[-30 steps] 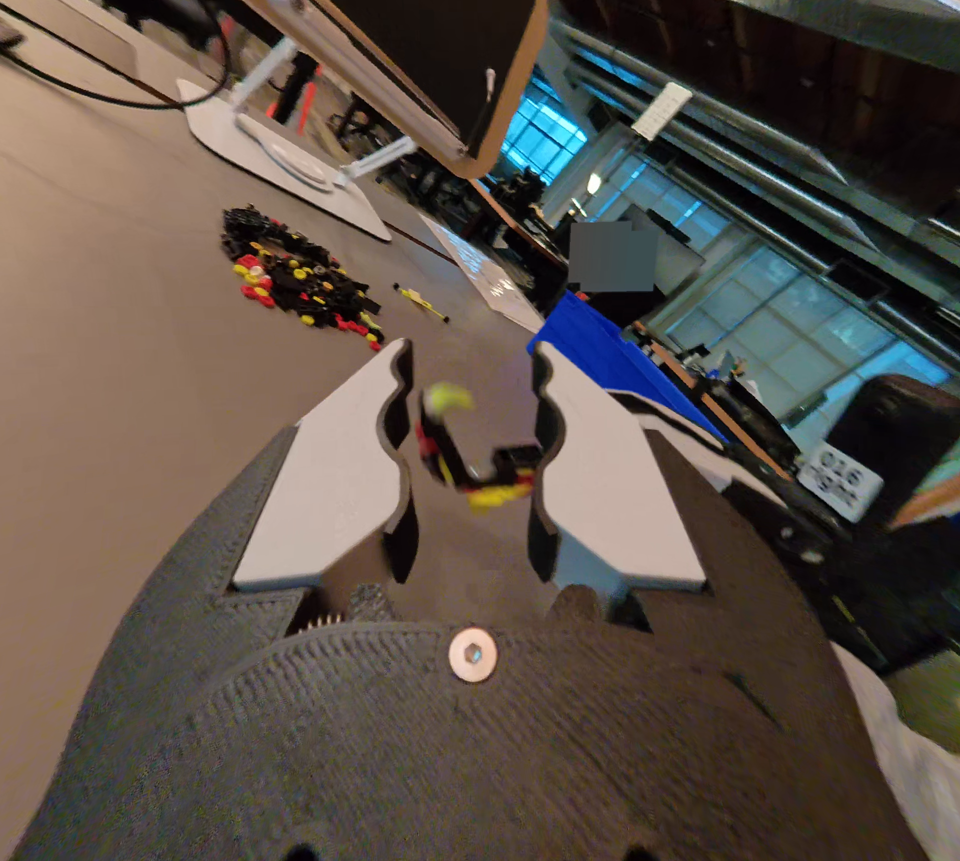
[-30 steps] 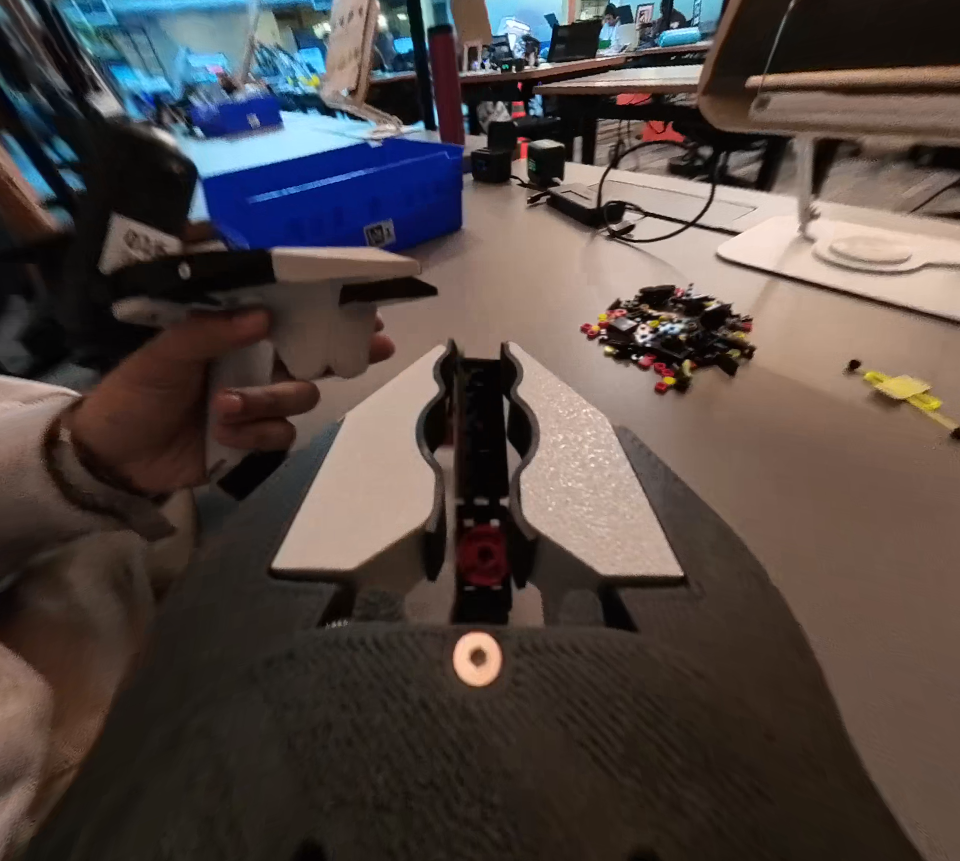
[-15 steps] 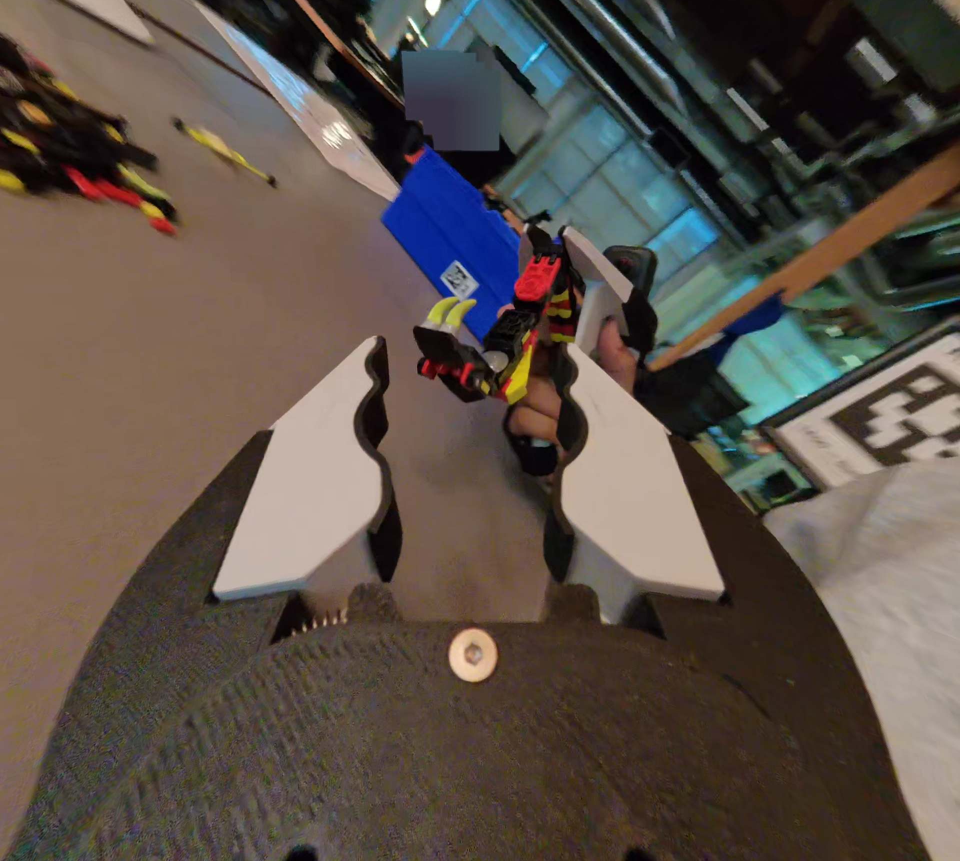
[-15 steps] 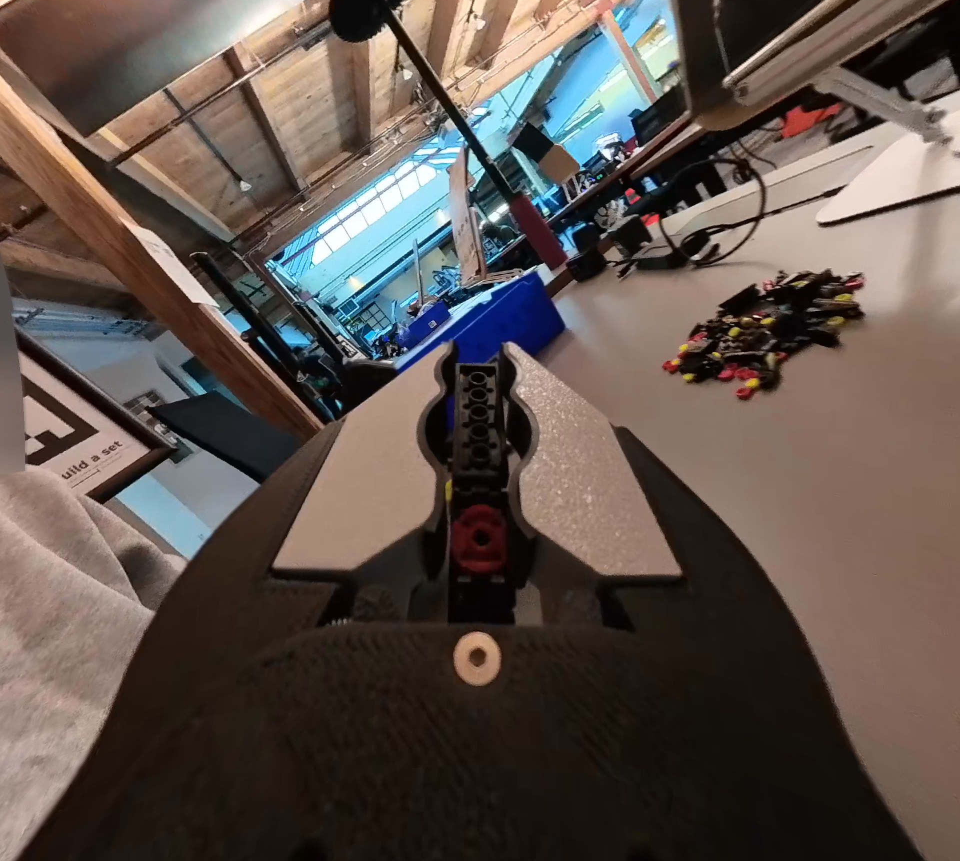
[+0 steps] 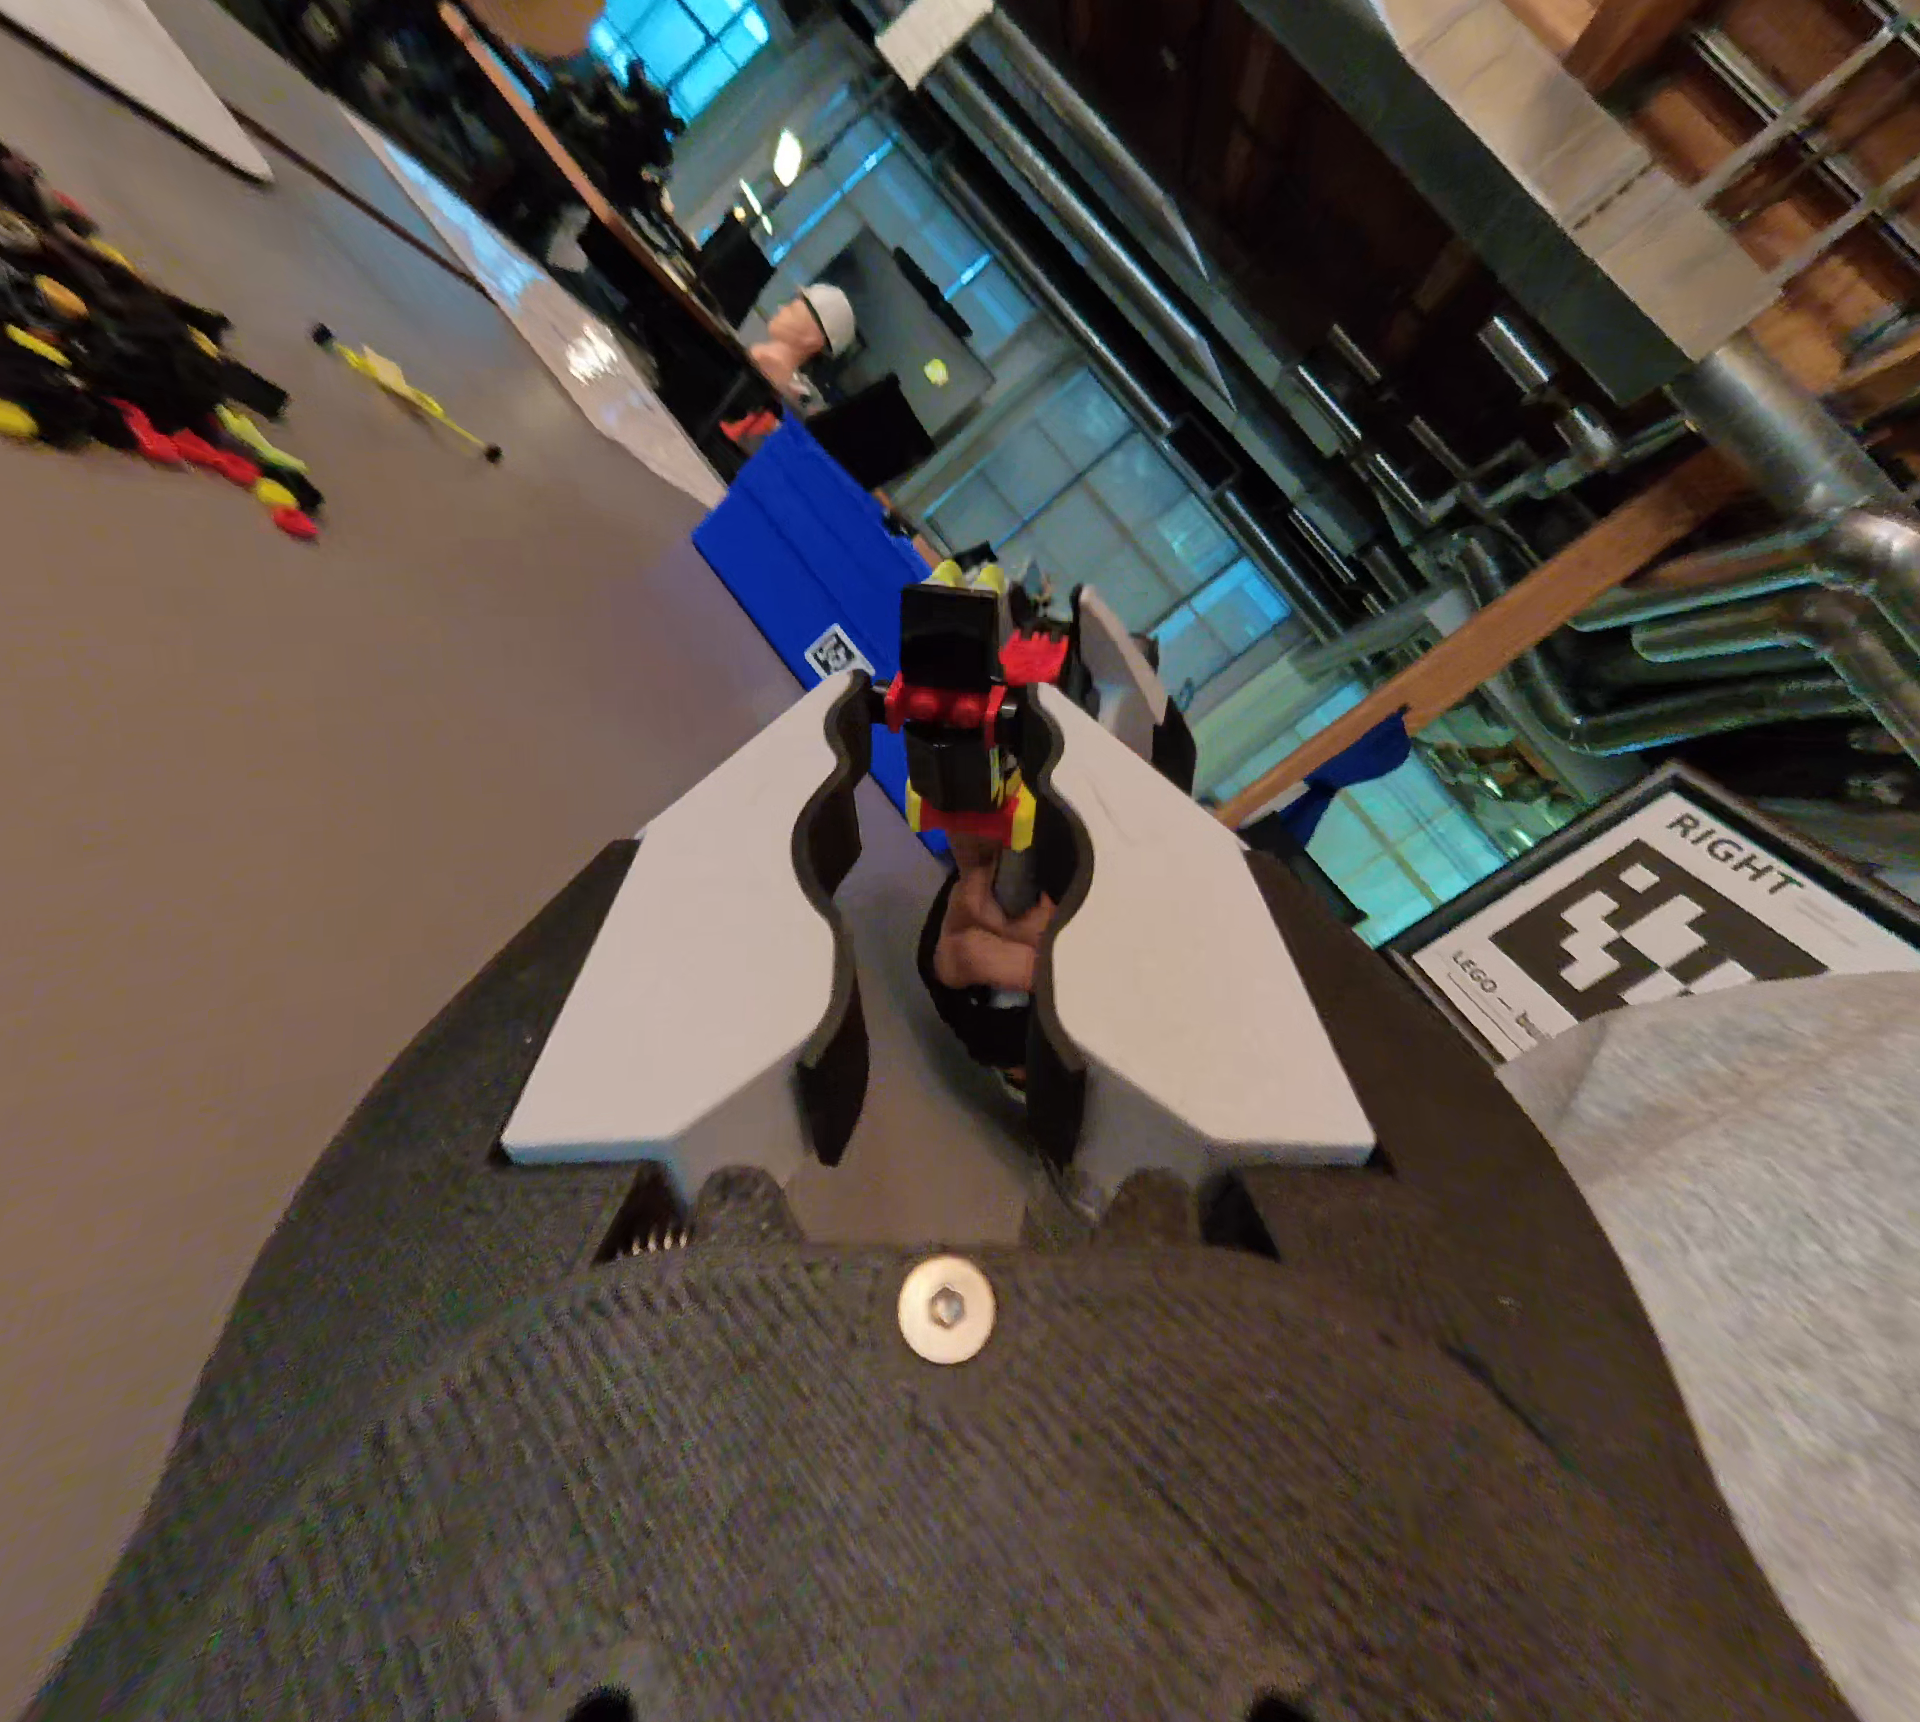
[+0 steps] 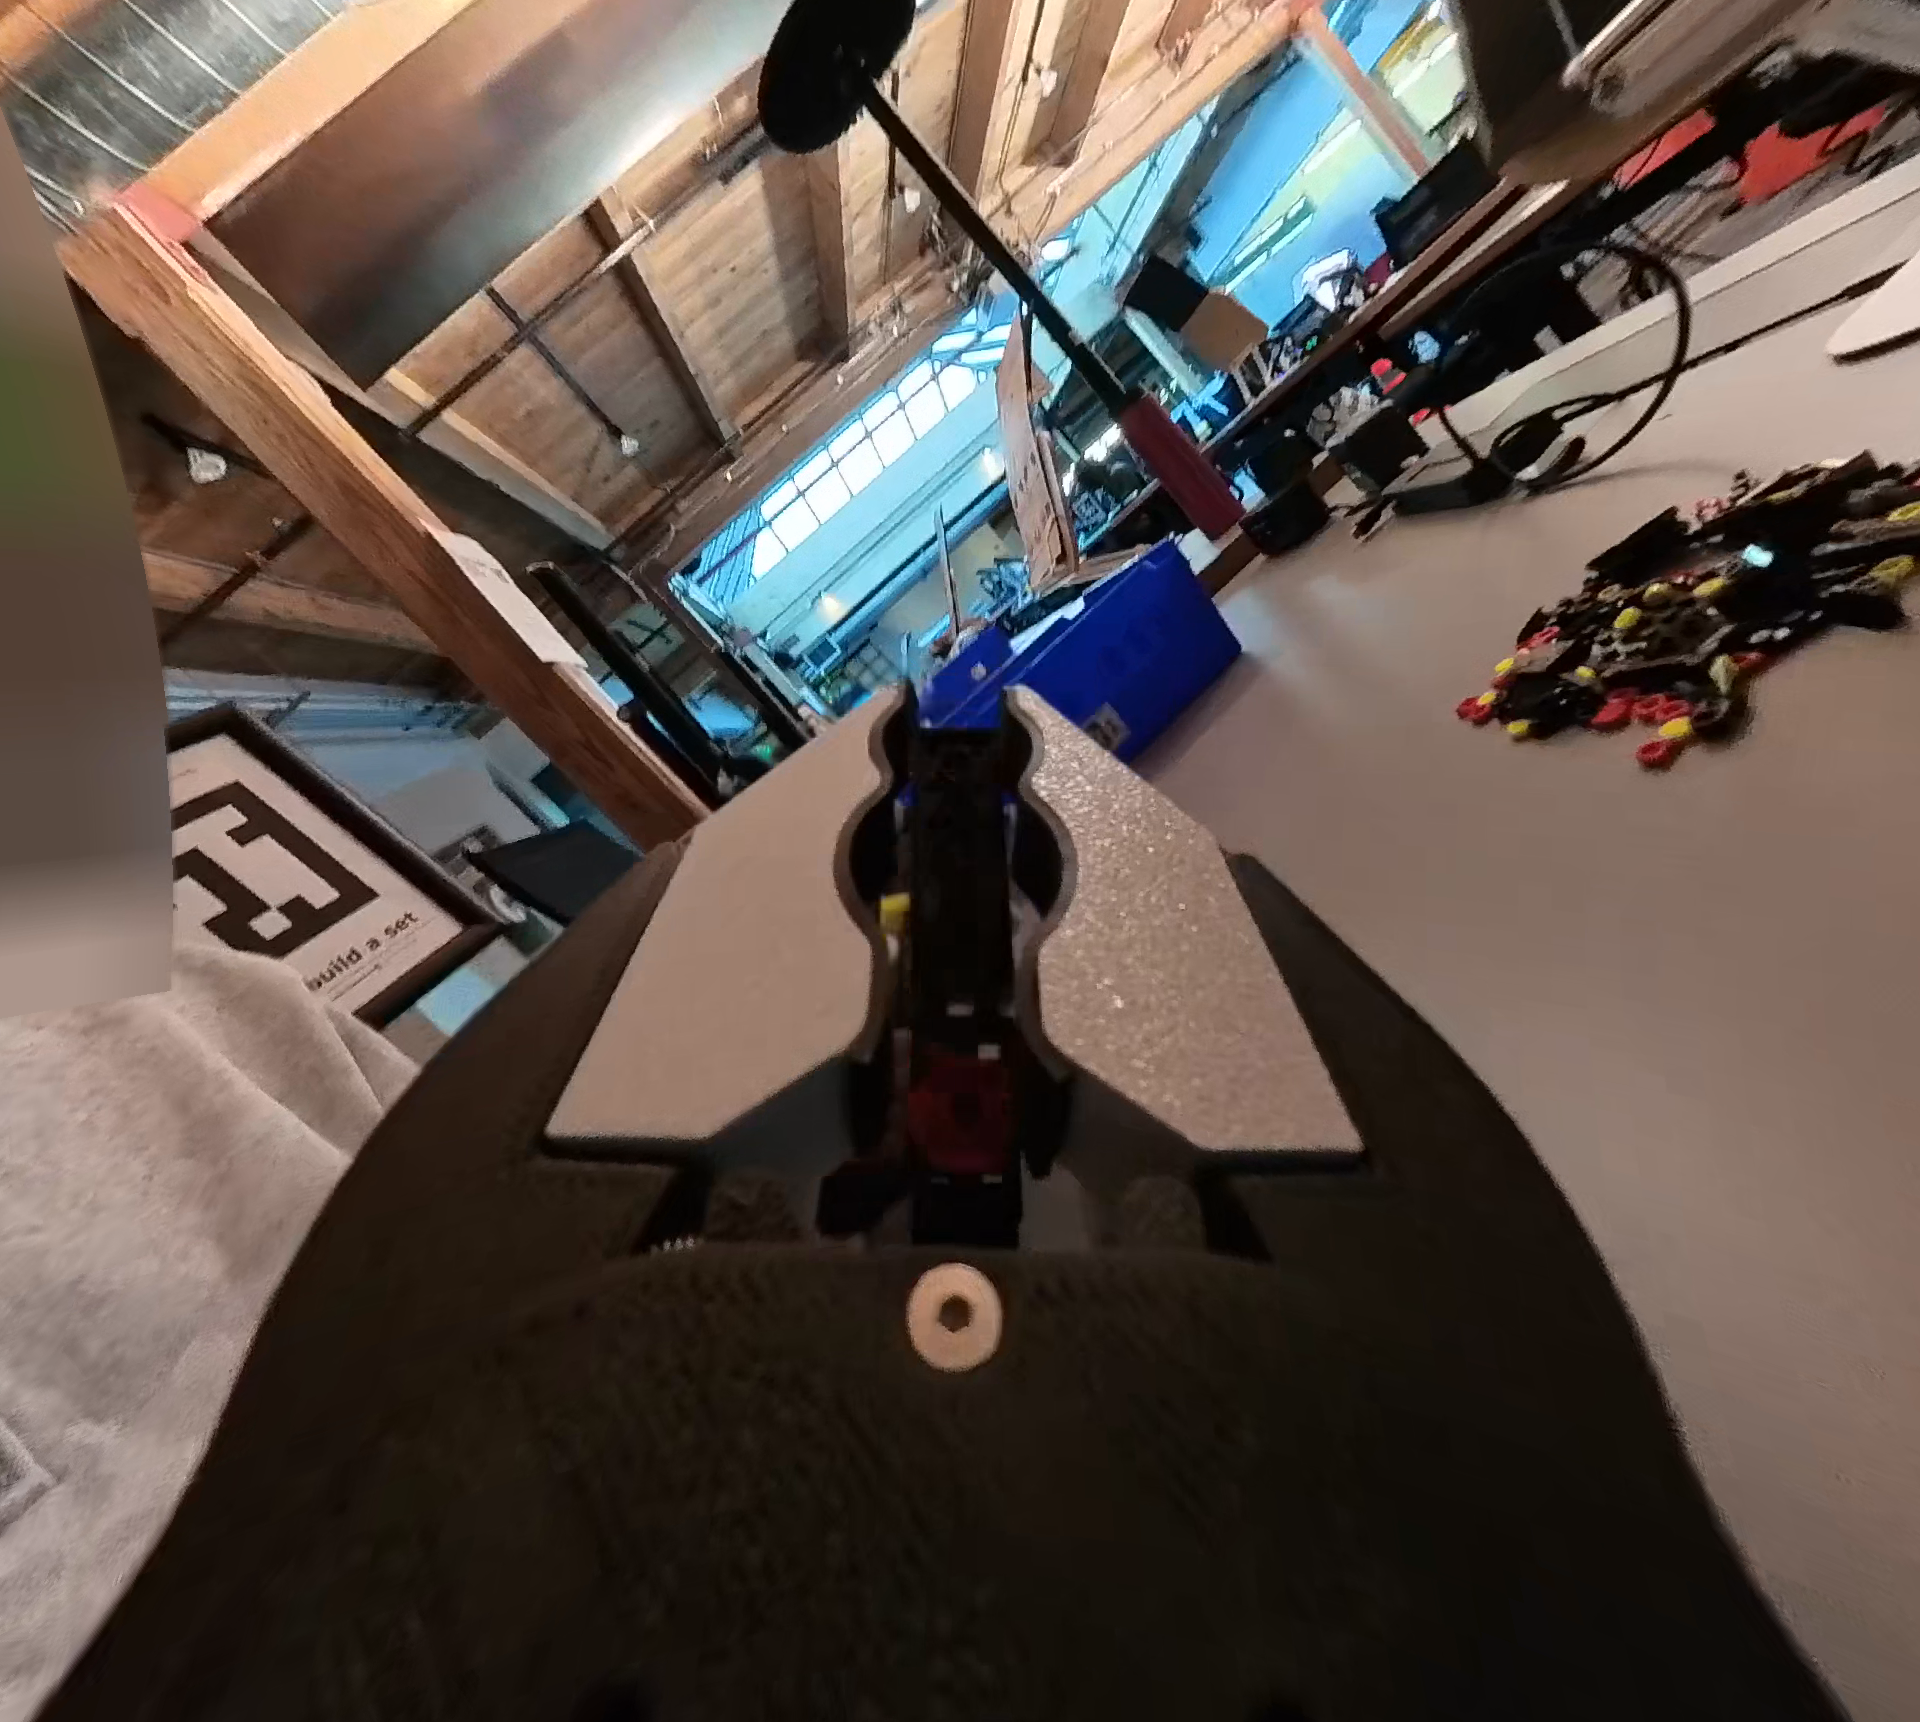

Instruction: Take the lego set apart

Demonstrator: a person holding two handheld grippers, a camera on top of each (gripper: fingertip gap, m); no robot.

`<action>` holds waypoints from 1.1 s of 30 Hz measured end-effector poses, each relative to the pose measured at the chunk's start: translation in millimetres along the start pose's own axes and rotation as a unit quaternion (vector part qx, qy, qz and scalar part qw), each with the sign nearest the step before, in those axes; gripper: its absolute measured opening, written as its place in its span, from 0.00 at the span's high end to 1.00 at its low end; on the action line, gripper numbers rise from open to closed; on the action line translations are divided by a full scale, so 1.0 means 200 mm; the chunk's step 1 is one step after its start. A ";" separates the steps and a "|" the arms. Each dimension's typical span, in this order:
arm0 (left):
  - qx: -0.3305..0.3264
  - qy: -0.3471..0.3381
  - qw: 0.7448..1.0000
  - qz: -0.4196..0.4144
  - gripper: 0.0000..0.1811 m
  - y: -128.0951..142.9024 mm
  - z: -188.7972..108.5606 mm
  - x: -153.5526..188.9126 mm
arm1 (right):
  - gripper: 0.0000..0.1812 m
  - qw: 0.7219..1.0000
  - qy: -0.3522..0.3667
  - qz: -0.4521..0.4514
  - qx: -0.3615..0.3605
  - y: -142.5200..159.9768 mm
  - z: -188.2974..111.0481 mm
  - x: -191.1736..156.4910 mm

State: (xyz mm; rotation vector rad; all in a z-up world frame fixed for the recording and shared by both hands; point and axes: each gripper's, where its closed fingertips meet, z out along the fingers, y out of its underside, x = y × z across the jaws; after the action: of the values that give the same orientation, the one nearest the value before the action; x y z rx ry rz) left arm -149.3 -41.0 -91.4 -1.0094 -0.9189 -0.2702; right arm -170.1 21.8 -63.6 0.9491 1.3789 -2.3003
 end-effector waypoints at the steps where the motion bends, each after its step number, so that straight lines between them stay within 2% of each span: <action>1: 0.008 -0.003 1.000 0.007 0.85 -0.03 -0.01 -0.01 | 0.93 1.000 0.002 -0.002 -0.014 0.02 0.01 0.01; 8: 0.027 -0.047 0.997 0.061 0.85 -0.15 -0.09 -0.08 | 0.91 0.993 0.045 0.013 -0.104 0.17 0.02 0.12; 12: 0.029 -0.061 0.994 0.089 0.85 -0.17 -0.10 -0.09 | 0.90 0.990 0.036 0.020 -0.134 0.23 0.04 0.10; 16: 0.009 -0.072 0.988 0.133 0.85 -0.13 -0.09 -0.08 | 0.90 0.986 0.040 -0.023 -0.158 0.28 0.06 0.08; 21: -0.033 -0.068 0.974 0.212 0.85 -0.03 -0.04 -0.02 | 0.91 0.974 0.057 -0.134 -0.174 0.30 0.08 0.04; 26: -0.058 -0.067 0.970 0.226 0.85 0.05 0.00 -0.01 | 0.93 0.952 0.081 -0.239 -0.176 0.30 0.08 0.02; 33: -0.066 -0.052 0.972 0.221 0.85 0.09 0.02 0.02 | 0.94 0.948 0.070 -0.250 -0.183 0.33 0.09 -0.01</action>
State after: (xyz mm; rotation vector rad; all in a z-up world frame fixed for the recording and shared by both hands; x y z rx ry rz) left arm -138.2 -28.1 -98.6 -1.3304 -0.7509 0.0994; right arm -139.5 -27.0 -101.6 0.7127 2.2276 -2.1963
